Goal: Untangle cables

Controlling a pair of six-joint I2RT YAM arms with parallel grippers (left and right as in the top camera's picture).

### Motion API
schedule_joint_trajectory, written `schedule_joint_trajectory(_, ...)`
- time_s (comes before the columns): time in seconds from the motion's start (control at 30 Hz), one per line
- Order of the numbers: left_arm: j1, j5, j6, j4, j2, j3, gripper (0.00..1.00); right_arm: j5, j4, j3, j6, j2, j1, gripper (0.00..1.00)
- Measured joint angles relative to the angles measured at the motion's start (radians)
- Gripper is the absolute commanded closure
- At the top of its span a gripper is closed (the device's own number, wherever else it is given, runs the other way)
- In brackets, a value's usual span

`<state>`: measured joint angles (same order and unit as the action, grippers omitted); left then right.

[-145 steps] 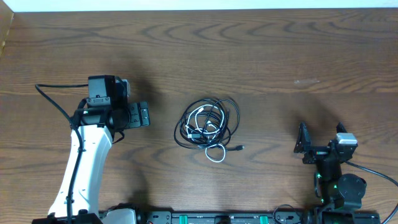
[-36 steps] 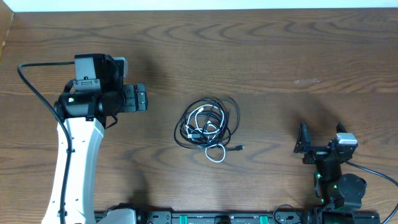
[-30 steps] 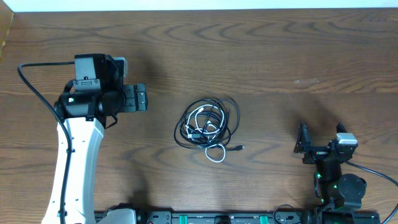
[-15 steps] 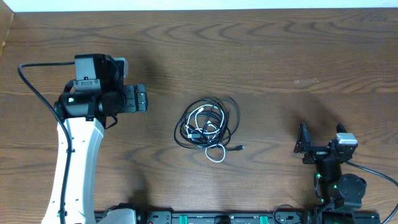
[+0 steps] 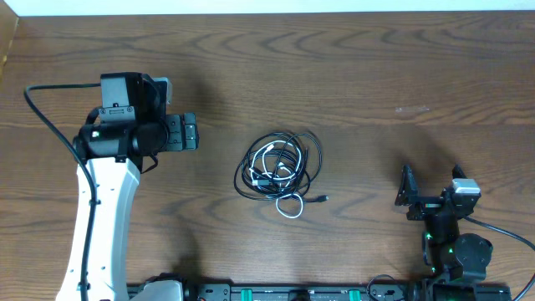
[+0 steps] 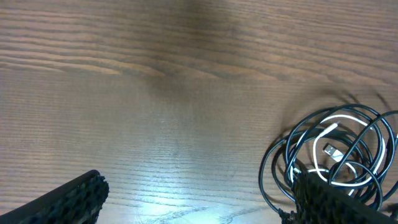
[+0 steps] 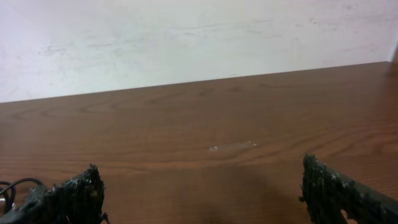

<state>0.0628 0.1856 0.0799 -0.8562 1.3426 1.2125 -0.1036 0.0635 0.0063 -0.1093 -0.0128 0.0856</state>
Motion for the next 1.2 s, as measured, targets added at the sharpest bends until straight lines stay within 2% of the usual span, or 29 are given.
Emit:
schedule_joint_trajectory(0.43,0.000,0.000,0.000,0.011,0.148,0.000,0.04,0.000,0.000,0.000,0.000,0.000,0.000,0.01)
schedule_joint_trajectory(1.2,0.000,0.000,0.000,0.024,0.150,0.000,0.05,0.000,0.000,0.000,0.000,0.000,0.000,0.01)
